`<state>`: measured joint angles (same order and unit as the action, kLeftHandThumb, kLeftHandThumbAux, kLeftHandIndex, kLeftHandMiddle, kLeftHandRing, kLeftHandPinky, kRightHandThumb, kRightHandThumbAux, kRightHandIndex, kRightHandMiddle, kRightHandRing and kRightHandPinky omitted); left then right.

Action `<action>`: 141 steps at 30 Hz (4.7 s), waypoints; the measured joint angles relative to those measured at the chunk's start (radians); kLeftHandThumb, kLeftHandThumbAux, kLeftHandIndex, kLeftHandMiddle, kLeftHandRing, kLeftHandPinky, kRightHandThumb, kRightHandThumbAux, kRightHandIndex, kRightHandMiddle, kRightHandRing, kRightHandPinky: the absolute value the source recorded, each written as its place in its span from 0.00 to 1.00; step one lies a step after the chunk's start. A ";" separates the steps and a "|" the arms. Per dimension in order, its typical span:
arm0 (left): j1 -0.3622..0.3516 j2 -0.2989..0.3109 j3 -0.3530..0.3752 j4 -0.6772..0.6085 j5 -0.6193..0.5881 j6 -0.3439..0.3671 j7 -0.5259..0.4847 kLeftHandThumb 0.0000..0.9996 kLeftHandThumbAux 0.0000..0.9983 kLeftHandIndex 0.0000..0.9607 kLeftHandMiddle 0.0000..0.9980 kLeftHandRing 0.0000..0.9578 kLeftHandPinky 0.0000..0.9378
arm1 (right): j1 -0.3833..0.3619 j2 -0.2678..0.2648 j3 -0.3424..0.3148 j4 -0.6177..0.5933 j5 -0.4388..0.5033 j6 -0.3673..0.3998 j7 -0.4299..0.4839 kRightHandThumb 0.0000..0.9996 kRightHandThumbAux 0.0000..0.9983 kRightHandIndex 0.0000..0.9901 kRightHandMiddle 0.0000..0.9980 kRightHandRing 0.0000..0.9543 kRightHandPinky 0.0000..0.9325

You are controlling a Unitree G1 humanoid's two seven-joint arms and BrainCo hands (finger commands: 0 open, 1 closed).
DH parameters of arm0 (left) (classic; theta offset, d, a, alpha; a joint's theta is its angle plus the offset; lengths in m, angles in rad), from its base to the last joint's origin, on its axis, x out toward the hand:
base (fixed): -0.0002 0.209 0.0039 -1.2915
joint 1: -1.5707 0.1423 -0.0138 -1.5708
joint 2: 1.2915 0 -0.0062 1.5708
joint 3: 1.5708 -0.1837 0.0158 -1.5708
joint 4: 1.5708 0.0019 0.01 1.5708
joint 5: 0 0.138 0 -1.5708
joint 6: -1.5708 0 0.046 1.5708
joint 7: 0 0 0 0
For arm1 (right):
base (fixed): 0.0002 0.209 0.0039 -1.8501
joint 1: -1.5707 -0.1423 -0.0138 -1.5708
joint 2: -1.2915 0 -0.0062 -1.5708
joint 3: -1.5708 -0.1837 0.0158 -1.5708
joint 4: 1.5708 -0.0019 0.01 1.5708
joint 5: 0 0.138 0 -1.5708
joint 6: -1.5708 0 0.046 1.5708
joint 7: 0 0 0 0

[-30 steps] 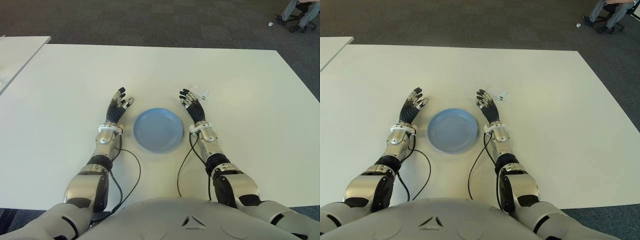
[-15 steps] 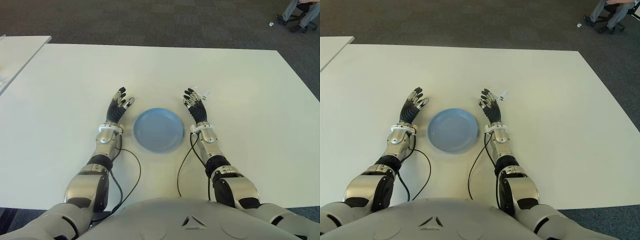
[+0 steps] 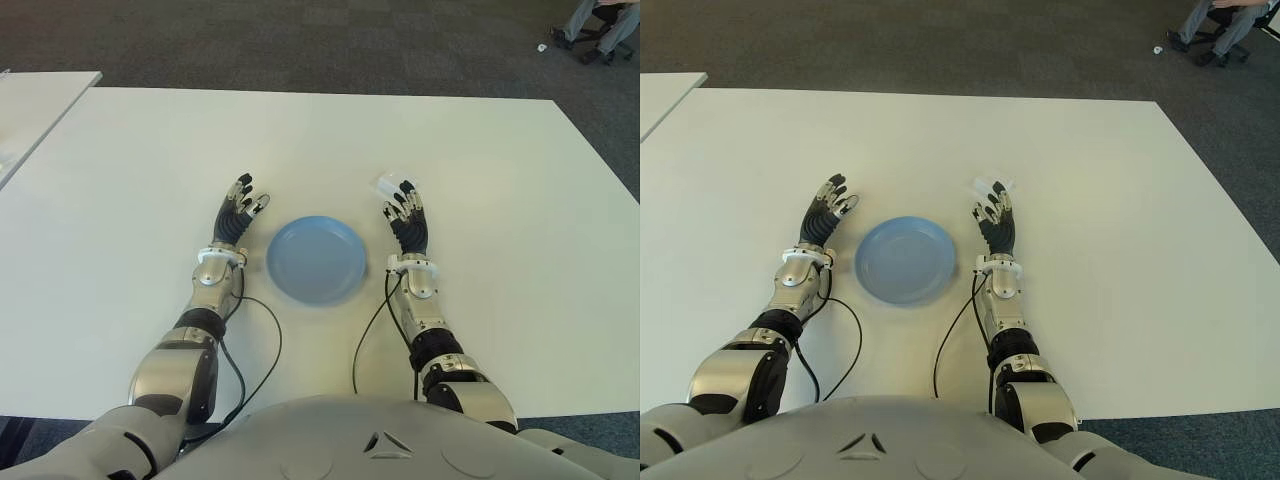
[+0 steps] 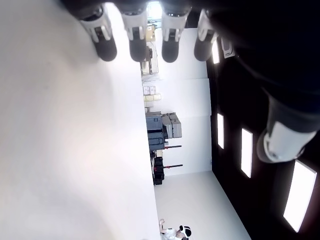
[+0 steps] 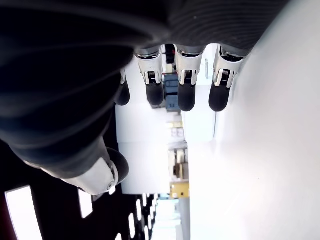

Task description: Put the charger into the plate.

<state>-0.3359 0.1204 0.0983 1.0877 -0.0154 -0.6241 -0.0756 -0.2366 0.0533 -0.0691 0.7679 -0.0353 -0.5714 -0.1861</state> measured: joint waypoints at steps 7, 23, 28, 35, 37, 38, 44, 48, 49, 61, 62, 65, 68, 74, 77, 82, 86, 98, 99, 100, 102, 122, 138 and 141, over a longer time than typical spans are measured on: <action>0.000 0.000 0.000 -0.001 0.000 0.001 0.000 0.00 0.55 0.00 0.05 0.05 0.07 | 0.004 0.005 -0.014 -0.031 -0.030 -0.108 -0.095 0.43 0.74 0.15 0.13 0.14 0.22; -0.018 -0.002 0.000 0.020 0.000 0.001 0.000 0.00 0.54 0.00 0.05 0.05 0.06 | -0.151 -0.150 -0.008 -0.046 -0.348 -0.174 -0.413 0.54 0.68 0.11 0.12 0.13 0.20; -0.023 -0.004 0.000 0.026 0.000 0.001 0.000 0.00 0.54 0.00 0.05 0.05 0.06 | -0.231 -0.229 0.012 0.009 -0.390 -0.143 -0.440 0.53 0.64 0.09 0.12 0.14 0.20; -0.035 -0.009 0.000 0.039 0.000 0.001 0.001 0.00 0.54 0.00 0.04 0.04 0.06 | -0.366 -0.323 0.069 0.153 -0.463 -0.129 -0.499 0.52 0.61 0.09 0.15 0.16 0.19; -0.038 -0.010 0.000 0.041 0.000 0.001 0.003 0.00 0.54 0.00 0.04 0.04 0.06 | -0.395 -0.339 0.086 0.177 -0.475 -0.129 -0.512 0.52 0.60 0.09 0.15 0.17 0.19; -0.039 -0.011 0.000 0.042 0.000 0.001 0.003 0.00 0.55 0.00 0.04 0.04 0.06 | -0.407 -0.346 0.093 0.187 -0.479 -0.129 -0.516 0.52 0.60 0.09 0.16 0.17 0.19; -0.045 -0.015 0.000 0.050 0.000 0.001 0.005 0.00 0.54 0.00 0.04 0.04 0.06 | -0.501 -0.388 0.130 0.290 -0.488 -0.101 -0.505 0.51 0.58 0.08 0.17 0.18 0.18; -0.047 -0.016 0.000 0.053 0.000 0.001 0.005 0.00 0.54 0.00 0.04 0.04 0.06 | -0.578 -0.415 0.148 0.367 -0.488 -0.068 -0.476 0.50 0.57 0.07 0.16 0.17 0.17; -0.047 -0.016 0.000 0.053 0.000 0.001 0.005 0.00 0.54 0.00 0.04 0.04 0.06 | -0.595 -0.422 0.156 0.386 -0.488 -0.053 -0.465 0.49 0.57 0.06 0.15 0.17 0.17; -0.049 -0.022 0.000 0.053 0.000 0.000 0.005 0.00 0.54 0.00 0.05 0.05 0.06 | -0.677 -0.433 0.251 0.511 -0.495 0.106 -0.310 0.43 0.50 0.00 0.07 0.08 0.07; -0.049 -0.023 0.000 0.053 0.000 -0.001 0.005 0.00 0.54 0.00 0.05 0.05 0.06 | -0.677 -0.433 0.257 0.519 -0.495 0.114 -0.298 0.42 0.47 0.00 0.05 0.06 0.06; -0.048 -0.024 0.000 0.053 0.001 -0.002 0.005 0.00 0.54 0.00 0.05 0.05 0.06 | -0.675 -0.436 0.275 0.541 -0.495 0.140 -0.246 0.39 0.42 0.00 0.02 0.03 0.04; -0.046 -0.025 -0.001 0.051 0.001 -0.003 0.005 0.00 0.54 0.00 0.05 0.04 0.06 | -0.672 -0.442 0.292 0.557 -0.495 0.174 -0.182 0.37 0.36 0.00 0.01 0.01 0.01; -0.042 -0.025 -0.001 0.047 0.001 -0.004 0.005 0.00 0.53 0.00 0.05 0.04 0.06 | -0.669 -0.447 0.319 0.562 -0.495 0.248 -0.078 0.37 0.27 0.00 0.00 0.00 0.00; -0.038 -0.026 -0.002 0.042 0.001 -0.005 0.005 0.00 0.53 0.00 0.05 0.04 0.06 | -0.669 -0.447 0.328 0.562 -0.493 0.282 -0.032 0.37 0.25 0.00 0.00 0.00 0.00; -0.031 -0.029 -0.005 0.030 0.006 -0.005 0.005 0.00 0.53 0.00 0.04 0.04 0.06 | -0.669 -0.446 0.327 0.561 -0.481 0.344 0.053 0.42 0.26 0.00 0.00 0.00 0.00; -0.024 -0.031 -0.006 0.018 0.008 -0.004 0.005 0.00 0.53 0.00 0.04 0.04 0.06 | -0.669 -0.445 0.321 0.561 -0.467 0.377 0.114 0.46 0.28 0.00 0.00 0.00 0.00; -0.013 -0.031 -0.006 0.002 0.009 -0.005 0.004 0.00 0.53 0.00 0.04 0.04 0.06 | -0.668 -0.433 0.312 0.558 -0.447 0.428 0.193 0.52 0.25 0.00 0.00 0.00 0.00; -0.012 -0.031 -0.006 0.000 0.009 -0.005 0.003 0.00 0.53 0.00 0.04 0.04 0.06 | -0.667 -0.431 0.313 0.558 -0.447 0.431 0.193 0.53 0.24 0.00 0.00 0.00 0.00; -0.011 -0.031 -0.006 -0.001 0.009 -0.005 0.002 0.00 0.53 0.00 0.04 0.04 0.06 | -0.667 -0.429 0.316 0.557 -0.448 0.434 0.193 0.53 0.23 0.00 0.00 0.00 0.00; -0.009 -0.032 -0.006 -0.005 0.009 -0.005 -0.002 0.00 0.53 0.00 0.04 0.04 0.06 | -0.663 -0.425 0.321 0.557 -0.450 0.438 0.193 0.53 0.22 0.00 0.00 0.00 0.00; 0.003 -0.031 -0.003 -0.008 0.007 -0.030 -0.026 0.00 0.53 0.00 0.04 0.04 0.06 | -0.597 -0.368 0.376 0.558 -0.480 0.490 0.138 0.51 0.15 0.00 0.00 0.00 0.00; 0.005 -0.033 -0.005 -0.008 0.009 -0.037 -0.026 0.00 0.52 0.00 0.06 0.06 0.07 | -0.591 -0.308 0.564 0.560 -0.633 0.581 0.039 0.46 0.11 0.00 0.00 0.00 0.00; 0.006 -0.034 -0.008 -0.009 0.010 -0.037 -0.026 0.00 0.52 0.00 0.06 0.06 0.07 | -0.591 -0.307 0.587 0.560 -0.652 0.584 0.036 0.45 0.11 0.00 0.00 0.00 0.00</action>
<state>-0.3299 0.0859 0.0902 1.0783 -0.0058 -0.6616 -0.1018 -0.8280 -0.2542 0.5182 1.3279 -0.6868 0.0125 -0.1497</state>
